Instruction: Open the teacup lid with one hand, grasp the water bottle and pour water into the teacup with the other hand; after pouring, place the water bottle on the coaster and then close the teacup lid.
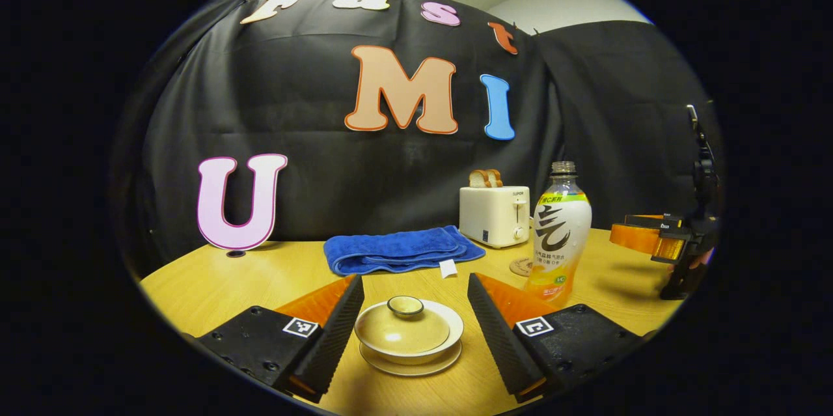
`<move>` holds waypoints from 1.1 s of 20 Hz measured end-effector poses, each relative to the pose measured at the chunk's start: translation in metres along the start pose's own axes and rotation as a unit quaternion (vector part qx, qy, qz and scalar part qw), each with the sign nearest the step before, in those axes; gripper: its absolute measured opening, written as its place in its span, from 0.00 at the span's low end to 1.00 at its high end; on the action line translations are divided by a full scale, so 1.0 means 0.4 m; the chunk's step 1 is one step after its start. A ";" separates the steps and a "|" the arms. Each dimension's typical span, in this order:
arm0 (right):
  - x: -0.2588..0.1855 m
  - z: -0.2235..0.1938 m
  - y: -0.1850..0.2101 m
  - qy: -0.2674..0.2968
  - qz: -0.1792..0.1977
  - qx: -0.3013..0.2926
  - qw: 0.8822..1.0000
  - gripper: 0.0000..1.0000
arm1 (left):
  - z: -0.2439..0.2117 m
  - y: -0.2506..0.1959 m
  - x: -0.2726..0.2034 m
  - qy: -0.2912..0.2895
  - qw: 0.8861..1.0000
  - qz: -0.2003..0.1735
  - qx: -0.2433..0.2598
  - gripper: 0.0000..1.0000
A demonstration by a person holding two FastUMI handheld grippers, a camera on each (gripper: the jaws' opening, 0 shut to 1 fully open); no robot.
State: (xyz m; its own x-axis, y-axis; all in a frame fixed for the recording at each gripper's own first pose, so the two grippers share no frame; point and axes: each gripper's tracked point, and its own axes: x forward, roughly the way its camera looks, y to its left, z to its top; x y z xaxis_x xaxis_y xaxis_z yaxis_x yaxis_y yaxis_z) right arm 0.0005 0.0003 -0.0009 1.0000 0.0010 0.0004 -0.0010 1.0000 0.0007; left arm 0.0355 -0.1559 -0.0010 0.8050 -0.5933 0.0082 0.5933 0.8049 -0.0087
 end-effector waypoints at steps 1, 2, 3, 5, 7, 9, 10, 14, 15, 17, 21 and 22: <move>0.002 0.001 0.000 0.000 0.000 0.000 1.000 0.95 | -0.007 -0.008 0.010 0.007 1.000 -0.010 -0.001 0.94; 0.001 0.000 0.000 0.000 0.000 0.000 1.000 0.95 | -0.008 -0.013 0.012 0.012 1.000 -0.015 -0.001 0.94; 0.000 0.000 0.000 0.000 0.000 0.000 1.000 0.95 | -0.013 -0.012 0.015 0.018 1.000 -0.017 -0.003 0.93; -0.001 0.000 -0.001 0.000 0.000 0.000 1.000 0.95 | -0.019 -0.009 0.021 0.026 1.000 -0.018 -0.002 0.89; 0.000 0.000 0.000 0.000 0.000 0.000 1.000 0.95 | -0.021 -0.009 0.024 0.030 0.999 -0.016 -0.001 0.81; 0.001 0.001 0.000 0.000 0.000 0.000 1.000 0.95 | -0.030 -0.006 0.030 0.037 0.999 -0.014 -0.002 0.72; 0.001 0.001 0.000 0.000 0.000 0.000 1.000 0.96 | -0.040 -0.005 0.037 0.048 0.999 -0.010 -0.003 0.62; -0.001 -0.001 0.002 0.001 0.004 0.000 1.000 0.96 | -0.049 0.011 0.042 0.063 0.998 0.003 -0.009 0.47; 0.001 0.002 0.005 0.001 0.004 0.000 1.000 0.96 | -0.051 0.019 0.042 0.063 0.998 0.012 -0.012 0.34; 0.001 0.001 0.003 0.001 0.004 0.000 1.000 0.95 | -0.051 0.017 0.041 0.063 0.998 0.013 -0.012 0.29; -0.001 0.001 0.004 0.001 0.005 0.000 1.000 0.96 | -0.044 0.020 0.035 0.054 0.998 0.016 -0.017 0.29; -0.001 0.000 0.004 0.001 0.006 0.000 1.000 0.96 | -0.041 0.022 0.036 0.049 0.998 0.016 -0.019 0.29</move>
State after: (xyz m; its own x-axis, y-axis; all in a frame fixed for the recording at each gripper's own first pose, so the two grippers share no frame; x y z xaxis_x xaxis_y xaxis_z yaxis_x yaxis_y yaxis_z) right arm -0.0001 0.0019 -0.0008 0.9999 0.0126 -0.0015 -0.0126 0.9999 0.0011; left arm 0.0522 -0.1577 -0.0174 0.8184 -0.5673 -0.0913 0.5656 0.8234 -0.0459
